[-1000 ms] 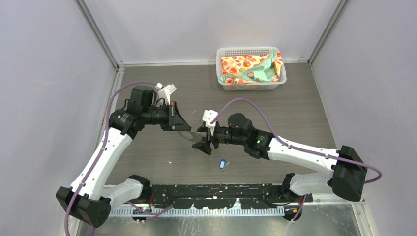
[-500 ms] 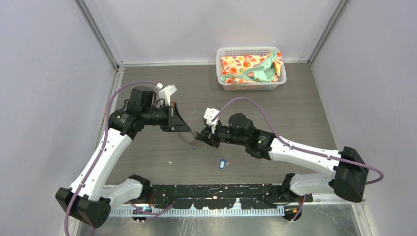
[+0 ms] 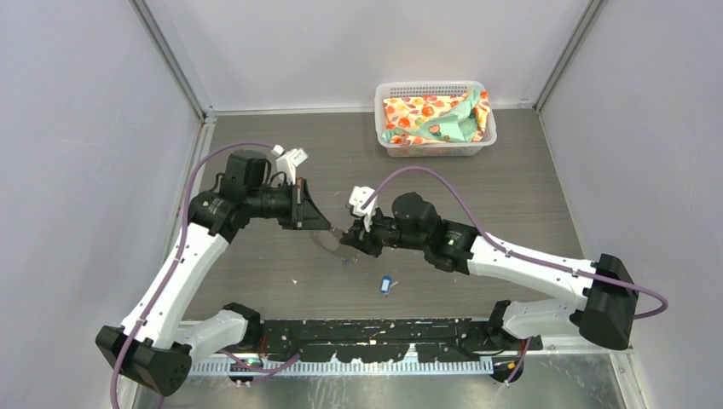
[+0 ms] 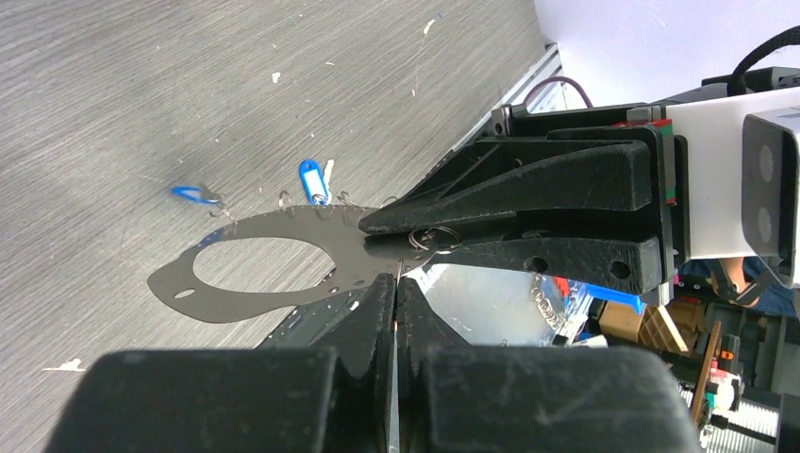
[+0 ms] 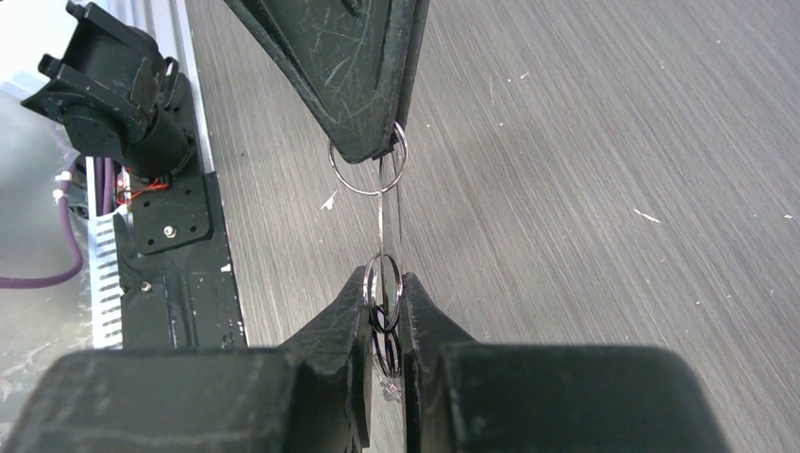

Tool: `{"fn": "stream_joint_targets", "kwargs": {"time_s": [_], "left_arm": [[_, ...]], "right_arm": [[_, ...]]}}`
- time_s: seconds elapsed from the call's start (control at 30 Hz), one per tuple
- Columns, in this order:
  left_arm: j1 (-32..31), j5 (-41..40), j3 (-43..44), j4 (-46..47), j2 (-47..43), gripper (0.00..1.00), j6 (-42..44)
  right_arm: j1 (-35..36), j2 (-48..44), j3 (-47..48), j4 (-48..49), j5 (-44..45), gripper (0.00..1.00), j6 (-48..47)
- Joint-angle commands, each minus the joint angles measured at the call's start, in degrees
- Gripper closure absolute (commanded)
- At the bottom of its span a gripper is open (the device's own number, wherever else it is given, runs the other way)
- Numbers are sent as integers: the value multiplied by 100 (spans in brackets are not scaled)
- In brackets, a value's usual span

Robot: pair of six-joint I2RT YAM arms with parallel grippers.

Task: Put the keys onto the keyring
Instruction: Adjust the keyring.

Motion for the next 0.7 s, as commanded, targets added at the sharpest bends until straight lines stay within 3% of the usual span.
{"fn": "stream_joint_targets", "kwargs": {"time_s": [0.0,0.3,0.43,0.67], "left_arm": [[25,182,-87,125,-75,100,33],[25,293,-127,105,-56,100,-71],[25,349,-281,7,-41,100,-297],[87,-78,-451,-196,-48,100,-468]], "right_arm": [[128,16,468,70,-92,89,-42],[157,-76,497,45,84,59,-17],[156,-178,390,206,128,56,-62],[196,-599,-2,416,730,37,-235]]}}
